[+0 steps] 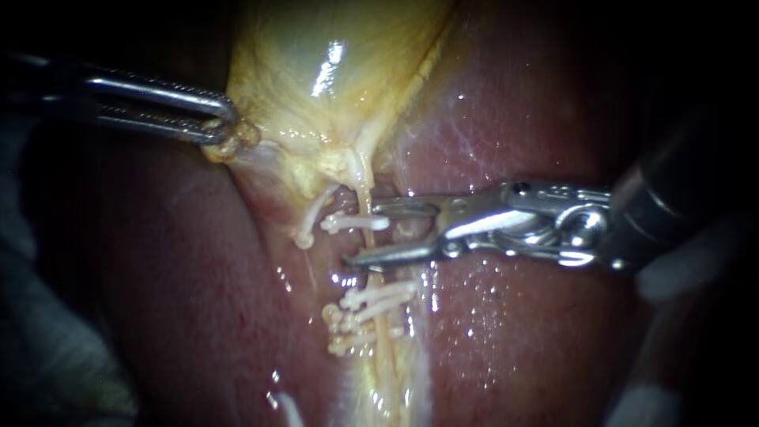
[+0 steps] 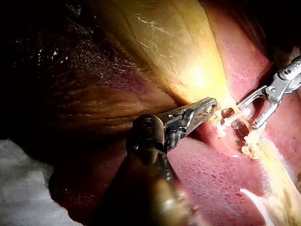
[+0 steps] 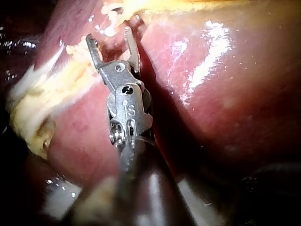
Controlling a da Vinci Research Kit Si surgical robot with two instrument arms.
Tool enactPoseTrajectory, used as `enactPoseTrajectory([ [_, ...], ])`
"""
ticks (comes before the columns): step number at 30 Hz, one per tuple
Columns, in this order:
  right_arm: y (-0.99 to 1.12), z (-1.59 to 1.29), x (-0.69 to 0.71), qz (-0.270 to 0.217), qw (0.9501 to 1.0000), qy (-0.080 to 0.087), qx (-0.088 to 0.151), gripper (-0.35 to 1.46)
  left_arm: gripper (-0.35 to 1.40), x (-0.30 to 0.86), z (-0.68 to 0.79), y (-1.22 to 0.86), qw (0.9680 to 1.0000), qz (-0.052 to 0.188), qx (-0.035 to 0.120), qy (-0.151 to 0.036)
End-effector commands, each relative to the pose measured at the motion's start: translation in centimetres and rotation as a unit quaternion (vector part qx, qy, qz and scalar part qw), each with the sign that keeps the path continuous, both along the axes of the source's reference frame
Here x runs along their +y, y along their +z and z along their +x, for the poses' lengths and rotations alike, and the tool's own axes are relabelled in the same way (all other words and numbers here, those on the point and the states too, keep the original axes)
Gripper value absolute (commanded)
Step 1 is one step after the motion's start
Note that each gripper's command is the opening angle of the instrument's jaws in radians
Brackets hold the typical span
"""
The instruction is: Going back third clip right tube
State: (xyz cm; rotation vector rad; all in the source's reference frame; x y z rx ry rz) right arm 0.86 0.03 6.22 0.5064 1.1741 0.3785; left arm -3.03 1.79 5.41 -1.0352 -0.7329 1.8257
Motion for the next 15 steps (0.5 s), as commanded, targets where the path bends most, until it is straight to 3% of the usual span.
enactPoseTrajectory([
  [1, -0.03, -0.05, -0.01, -0.015, 0.9999, -0.006, 0.004, 0.49, -0.35, 0.00, 0.00, 0.00, 1.0000, 0.000, 0.000, 0.000],
  [7, -0.18, -0.39, 0.02, -0.076, 0.9962, -0.037, 0.022, 0.50, -0.35, 0.01, 0.01, -0.01, 1.0000, 0.000, 0.000, 0.000],
  [15, -0.47, -0.69, 0.10, -0.099, 0.9939, -0.042, 0.027, 0.50, -0.35, 0.01, 0.02, 0.00, 1.0000, 0.000, -0.001, 0.001],
])
